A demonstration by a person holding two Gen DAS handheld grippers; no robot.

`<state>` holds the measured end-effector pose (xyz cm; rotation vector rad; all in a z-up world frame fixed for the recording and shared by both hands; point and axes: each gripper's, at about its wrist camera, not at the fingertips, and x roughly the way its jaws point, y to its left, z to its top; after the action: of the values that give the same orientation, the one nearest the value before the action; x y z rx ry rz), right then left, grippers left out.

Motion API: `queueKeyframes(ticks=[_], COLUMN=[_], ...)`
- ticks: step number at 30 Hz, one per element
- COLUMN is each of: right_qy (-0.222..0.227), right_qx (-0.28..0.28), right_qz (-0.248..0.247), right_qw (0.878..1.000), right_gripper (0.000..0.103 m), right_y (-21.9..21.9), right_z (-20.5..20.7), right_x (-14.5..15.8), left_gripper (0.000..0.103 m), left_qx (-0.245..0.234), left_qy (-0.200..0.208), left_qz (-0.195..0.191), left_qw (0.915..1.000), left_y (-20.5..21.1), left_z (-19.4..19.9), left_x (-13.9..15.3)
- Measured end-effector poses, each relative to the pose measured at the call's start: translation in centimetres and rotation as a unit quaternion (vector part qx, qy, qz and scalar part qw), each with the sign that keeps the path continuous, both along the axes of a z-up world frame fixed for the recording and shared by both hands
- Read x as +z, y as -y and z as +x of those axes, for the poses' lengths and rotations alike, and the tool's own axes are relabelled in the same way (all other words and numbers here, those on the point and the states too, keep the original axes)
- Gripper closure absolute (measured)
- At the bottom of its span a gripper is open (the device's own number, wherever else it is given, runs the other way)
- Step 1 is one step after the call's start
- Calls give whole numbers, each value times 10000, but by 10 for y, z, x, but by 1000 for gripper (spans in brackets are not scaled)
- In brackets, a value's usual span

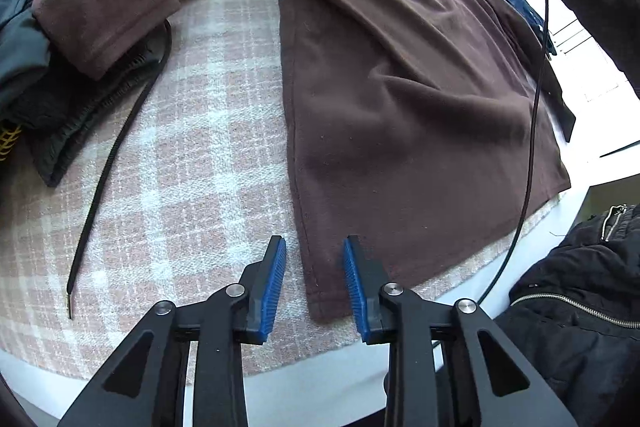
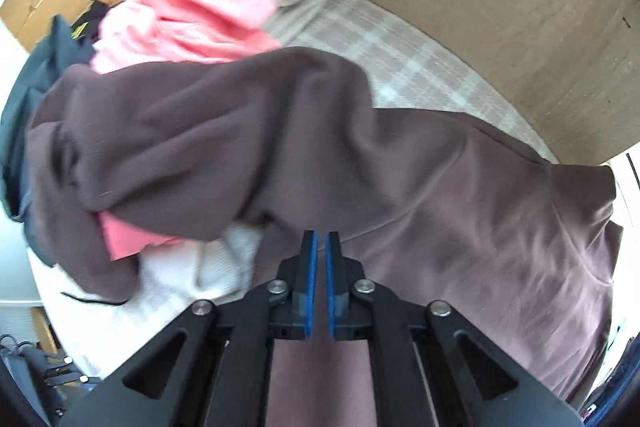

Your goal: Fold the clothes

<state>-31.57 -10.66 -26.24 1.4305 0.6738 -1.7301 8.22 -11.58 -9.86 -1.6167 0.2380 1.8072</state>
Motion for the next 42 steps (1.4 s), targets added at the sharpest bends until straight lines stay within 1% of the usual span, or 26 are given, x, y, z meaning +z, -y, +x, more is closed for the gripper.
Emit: queueKeyframes(ticks=[1, 2, 3, 4, 5, 7, 9, 12, 13, 15, 18, 21, 23, 24, 25, 27, 29, 31, 33, 35, 36, 38, 39, 40, 41, 42], right_qy=[-56, -124, -190, -265, -353, -445, -434, -392, -316, -133, -130, 100, 132, 186, 252, 403, 404, 685, 730, 782, 668, 327, 241, 291, 370, 422], right_qx=[100, 206, 306, 376, 415, 429, 418, 268, 203, 82, -43, -153, -269, -244, -197, -112, -67, 29, 11, -56, -179, -483, -648, -761, -860, -868], right_qz=[18, 38, 83, 152, 246, 479, 652, 699, 627, 481, 283, -128, -586, -665, -703, -452, -303, -539, -837, -1211, -1171, -950, -752, -599, -463, -383], right_qw=[9999, 9997, 9993, 9988, 9982, 9969, 9961, 9964, 9973, 9987, 9995, 9998, 9978, 9973, 9970, 9981, 9987, 9962, 9938, 9895, 9907, 9938, 9948, 9949, 9945, 9946], right_gripper=[82, 78, 72, 71, 71, 71, 71, 71, 78, 96, 97, 97, 97, 96, 92, 84, 84, 84, 84, 81, 78, 78, 79, 91, 98, 98], right_y=[3, 7, 11, 16, 19, 24, 26, 22, 19, 12, 0, -12, -18, -17, -14, -8, -4, -12, -26, -43, -48, -57, -57, -57, -58, -60], right_z=[7, 13, 20, 24, 26, 27, 25, 16, 12, 3, -5, -9, -13, -12, -11, -10, -9, -11, -18, -29, -37, -53, -62, -70, -78, -83], right_x=[0, 0, -2, -5, -8, -17, -25, -31, -31, -30, -17, 5, 19, 17, 13, -1, -6, 1, 16, 32, 32, 28, 19, 6, -8, -19], left_gripper=[75, 72, 72, 73, 79, 99, 99, 100, 100, 100, 100, 100, 100, 100, 100, 100, 100, 100, 99, 99, 99, 99, 100, 99, 99, 99], left_qx=[-31, -62, -72, -74, -75, -51, -29, 116, 219, 405, 632, 757, 759, 771, 787, 821, 870, 893, 882, 928, 955, 1036, 1047, 1009, 964, 922], left_qy=[-4, -7, -17, -28, -39, -29, -36, -73, -61, -45, -4, 12, -26, 18, 84, 216, 298, 357, 368, 440, 458, 510, 528, 510, 482, 454], left_qz=[-12, -24, -41, -59, -77, -37, 48, 342, 466, 660, 833, 1002, 1070, 1045, 1000, 910, 875, 903, 903, 964, 960, 947, 954, 933, 891, 845], left_qw=[10000, 10000, 10000, 10000, 9999, 10000, 10000, 9993, 9987, 9970, 9945, 9921, 9913, 9915, 9918, 9922, 9919, 9913, 9913, 9900, 9897, 9888, 9885, 9892, 9902, 9911], left_y=[-1, -1, -2, -2, -3, 0, 3, 15, 21, 34, 61, 77, 77, 76, 75, 73, 74, 76, 78, 80, 81, 70, 67, 65, 63, 61], left_z=[1, 2, 1, 1, 1, 0, 0, 0, 0, -1, -1, 20, 34, 37, 38, 39, 36, 36, 40, 44, 46, 41, 40, 40, 41, 41], left_x=[1, 1, 2, 3, 4, 5, 6, 14, 18, 25, 30, 31, 28, 23, 17, 6, -5, -11, -13, -16, -19, -26, -29, -29, -28, -27])
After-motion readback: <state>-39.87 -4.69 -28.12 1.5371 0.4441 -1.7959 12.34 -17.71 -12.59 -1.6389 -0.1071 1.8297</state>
